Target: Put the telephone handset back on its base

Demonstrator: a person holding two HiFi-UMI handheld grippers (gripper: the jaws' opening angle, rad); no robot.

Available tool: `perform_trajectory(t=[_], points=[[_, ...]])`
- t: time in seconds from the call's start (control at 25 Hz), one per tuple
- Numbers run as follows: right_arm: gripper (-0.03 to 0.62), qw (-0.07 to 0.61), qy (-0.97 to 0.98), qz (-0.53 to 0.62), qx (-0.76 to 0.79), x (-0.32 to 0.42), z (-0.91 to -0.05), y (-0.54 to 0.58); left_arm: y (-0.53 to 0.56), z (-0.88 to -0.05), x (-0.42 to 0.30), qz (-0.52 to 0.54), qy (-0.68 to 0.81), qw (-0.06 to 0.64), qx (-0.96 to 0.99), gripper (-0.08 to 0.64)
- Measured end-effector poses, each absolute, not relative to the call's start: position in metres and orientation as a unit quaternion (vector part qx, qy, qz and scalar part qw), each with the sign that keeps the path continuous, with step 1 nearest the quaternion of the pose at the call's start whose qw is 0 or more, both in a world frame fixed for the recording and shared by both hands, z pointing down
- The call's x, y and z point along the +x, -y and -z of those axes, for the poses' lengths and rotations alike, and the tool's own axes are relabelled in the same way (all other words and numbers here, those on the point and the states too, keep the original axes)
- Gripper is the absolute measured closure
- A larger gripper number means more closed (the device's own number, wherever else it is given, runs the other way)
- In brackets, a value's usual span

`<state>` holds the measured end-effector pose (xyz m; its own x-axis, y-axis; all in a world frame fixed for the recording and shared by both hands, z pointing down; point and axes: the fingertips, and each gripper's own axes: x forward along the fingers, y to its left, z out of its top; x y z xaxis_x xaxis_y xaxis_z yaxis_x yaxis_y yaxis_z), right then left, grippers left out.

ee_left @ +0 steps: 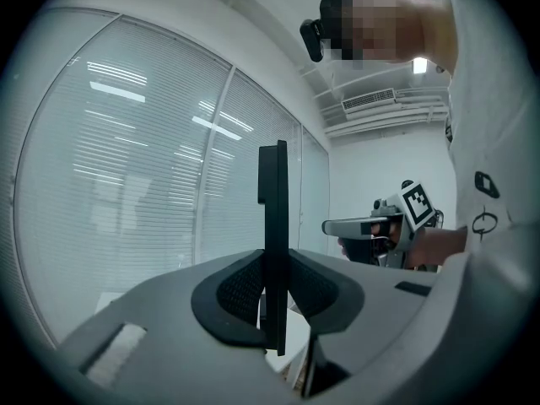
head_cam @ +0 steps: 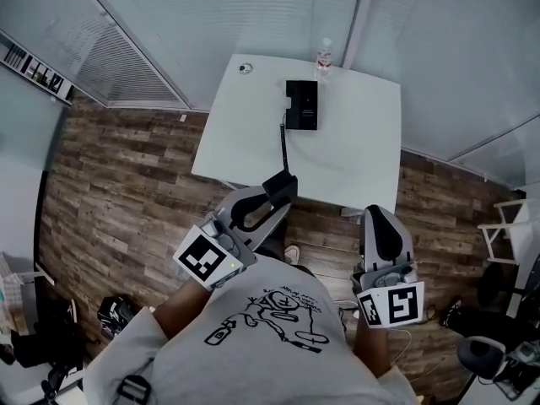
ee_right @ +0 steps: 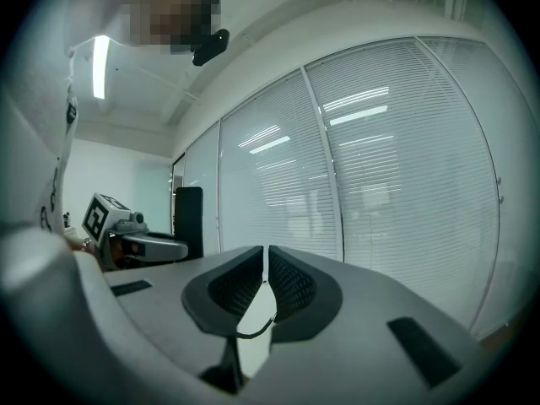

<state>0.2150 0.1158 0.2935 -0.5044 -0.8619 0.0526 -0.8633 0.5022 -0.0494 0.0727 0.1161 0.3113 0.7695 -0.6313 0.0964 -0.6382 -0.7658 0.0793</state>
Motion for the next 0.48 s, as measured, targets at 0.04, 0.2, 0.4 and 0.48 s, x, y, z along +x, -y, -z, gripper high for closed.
perform_trajectory(t=[0.04, 0.2, 0.4, 0.48], points=[[0.577, 0.012, 0.867, -0.033, 0.497, 0.213, -0.294, -0.112, -0.113, -0.312, 0.072, -0.032, 0.336, 0.053, 0.940, 0.488], [0.577, 0.017, 0.869, -0.030, 0.493, 0.204, -0.295, -0.094, -0.098, -0.316, 0.067, -0.032, 0.330, 0.055, 0.942, 0.486], [0.577, 0.029, 0.873, -0.025, 0.487, 0.188, -0.296, -0.063, -0.066, -0.314, 0.055, -0.017, 0.333, 0.062, 0.941, 0.488], [0.577, 0.033, 0.873, -0.026, 0.486, 0.182, -0.298, -0.047, -0.050, -0.317, 0.049, -0.015, 0.334, 0.066, 0.940, 0.488]])
